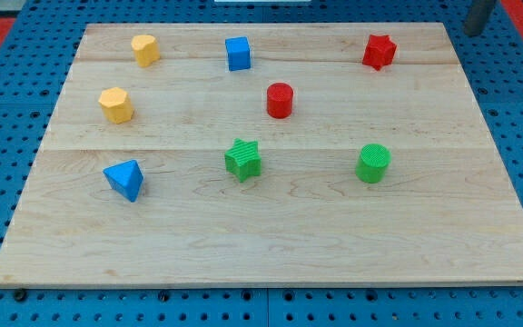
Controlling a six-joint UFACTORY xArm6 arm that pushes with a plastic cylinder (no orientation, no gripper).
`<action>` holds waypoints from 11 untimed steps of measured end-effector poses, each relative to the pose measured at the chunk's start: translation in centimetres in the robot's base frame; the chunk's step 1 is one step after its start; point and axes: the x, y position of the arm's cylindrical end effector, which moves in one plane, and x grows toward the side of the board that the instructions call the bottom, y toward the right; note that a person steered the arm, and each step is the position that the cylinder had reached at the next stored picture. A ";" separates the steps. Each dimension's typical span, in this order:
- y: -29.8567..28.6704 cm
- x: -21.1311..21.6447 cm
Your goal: Place your arm right to the blue cube
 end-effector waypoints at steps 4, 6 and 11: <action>-14.0 0.6; -26.6 0.7; -29.3 5.2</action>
